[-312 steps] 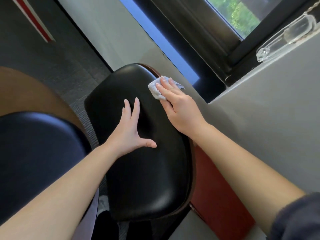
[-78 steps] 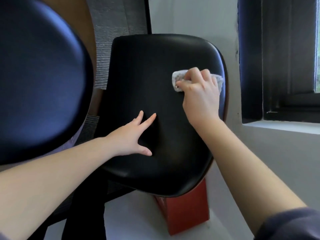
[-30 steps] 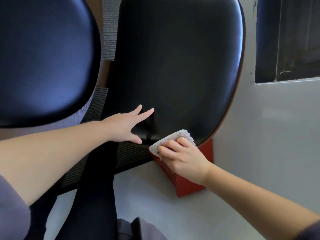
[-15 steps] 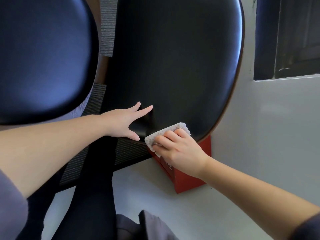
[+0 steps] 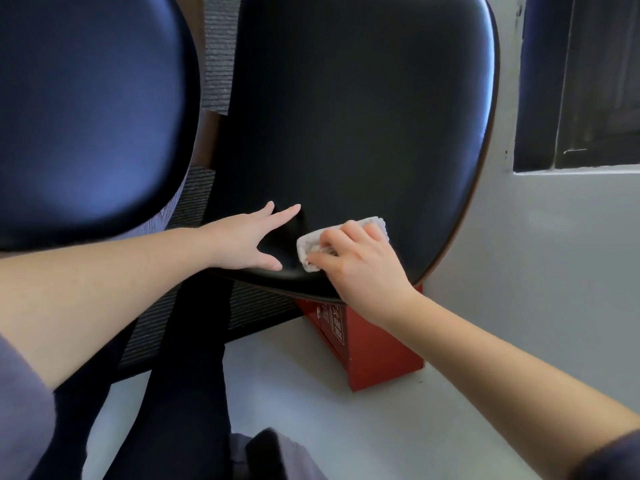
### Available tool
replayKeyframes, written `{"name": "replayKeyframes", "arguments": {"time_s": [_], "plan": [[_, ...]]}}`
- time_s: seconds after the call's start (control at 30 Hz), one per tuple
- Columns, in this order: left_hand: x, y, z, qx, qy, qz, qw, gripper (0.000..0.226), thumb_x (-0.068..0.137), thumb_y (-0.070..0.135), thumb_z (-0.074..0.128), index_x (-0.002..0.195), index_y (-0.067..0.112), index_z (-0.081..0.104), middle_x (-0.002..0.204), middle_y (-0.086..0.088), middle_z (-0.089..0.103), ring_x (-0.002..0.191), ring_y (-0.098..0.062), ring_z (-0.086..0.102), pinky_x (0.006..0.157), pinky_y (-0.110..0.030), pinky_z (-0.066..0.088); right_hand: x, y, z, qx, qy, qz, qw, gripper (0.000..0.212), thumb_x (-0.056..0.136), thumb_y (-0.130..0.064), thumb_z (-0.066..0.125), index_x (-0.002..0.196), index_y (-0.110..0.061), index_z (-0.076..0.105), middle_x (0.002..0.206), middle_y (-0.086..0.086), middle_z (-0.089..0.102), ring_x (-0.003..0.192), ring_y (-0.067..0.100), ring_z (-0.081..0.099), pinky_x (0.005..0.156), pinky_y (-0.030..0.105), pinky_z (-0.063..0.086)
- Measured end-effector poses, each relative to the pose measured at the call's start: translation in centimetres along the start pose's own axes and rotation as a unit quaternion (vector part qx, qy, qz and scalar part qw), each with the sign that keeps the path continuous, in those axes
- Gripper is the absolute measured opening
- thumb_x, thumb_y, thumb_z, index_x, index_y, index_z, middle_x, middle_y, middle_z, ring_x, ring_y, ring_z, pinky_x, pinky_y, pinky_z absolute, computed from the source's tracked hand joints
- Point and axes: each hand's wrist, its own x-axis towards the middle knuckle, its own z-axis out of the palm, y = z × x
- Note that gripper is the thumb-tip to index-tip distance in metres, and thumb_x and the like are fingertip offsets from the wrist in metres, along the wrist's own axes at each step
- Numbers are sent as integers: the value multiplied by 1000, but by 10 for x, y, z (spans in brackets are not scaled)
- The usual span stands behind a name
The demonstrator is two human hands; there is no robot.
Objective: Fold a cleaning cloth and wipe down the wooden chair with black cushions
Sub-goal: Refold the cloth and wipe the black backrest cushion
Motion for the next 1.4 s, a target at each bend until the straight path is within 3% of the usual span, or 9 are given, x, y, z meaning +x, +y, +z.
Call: {"name": "replayKeyframes", "arguments": {"time_s": [0.17,0.27,0.43,0.67,0.93,1.2,1.3,1.37,1.4], "plan": [[4,-5,-9,-17,-9,-14,1000,98,86,47,68,146,57,-10,164,3,-5,147,-32,21,117,-36,21,37,28,0,-41,-2,40,998,21,70,-12,68,84,-28,73,86,-1,56,79,23,51,69,37,37],[12,-2,-11,-26,-2,-9,1000,99,87,46,69,147,55,-8,164,1,-6,147,-30,23,116,-34,24,60,46,-2,-65,-13,93,993,22,67,-12,73,82,-28,74,86,-2,55,79,22,49,71,36,37],[22,-5,-16,-31,15,0,999,100,86,47,69,147,56,-9,164,-1,-7,146,-30,27,113,-33,29,78,60,-3,-77,-21,102,992,20,66,-8,74,80,-22,75,85,1,55,78,25,50,70,37,39],[40,-8,-37,-36,42,-5,998,98,88,45,68,147,55,-10,164,0,-6,145,-31,29,114,-33,29,132,110,-21,-121,-15,136,983,22,83,-12,63,100,-21,73,105,4,54,97,28,48,84,37,31],[60,10,-74,-13,75,9,997,95,91,41,64,148,52,-12,164,-2,-6,135,-29,45,108,-32,38,170,157,-38,-168,64,146,973,22,81,-7,62,99,-15,72,102,6,56,95,31,49,83,40,32],[80,27,-111,-1,101,29,994,92,92,37,62,149,54,-8,164,-1,-7,113,-26,61,96,-38,50,201,188,-53,-179,166,193,950,22,77,-8,60,88,-21,74,94,7,59,88,33,54,75,39,37],[86,28,-123,-28,127,41,991,83,92,33,63,152,48,8,165,-2,1,134,-25,47,108,-36,43,210,195,-61,-143,149,205,957,23,86,-14,55,97,-21,74,102,8,59,95,34,52,79,41,36],[88,31,-134,-58,201,63,976,64,92,27,64,148,37,35,162,-2,21,142,-21,36,115,-34,34,212,195,-69,-96,119,211,966,28,92,-26,48,104,-21,73,108,7,59,101,32,51,83,40,34],[88,33,-141,-60,263,73,960,53,91,24,63,141,31,47,156,-1,34,139,-19,40,113,-35,36,213,195,-74,-74,118,212,967,33,93,-30,44,106,-21,72,108,6,60,101,32,51,84,39,33]]}}
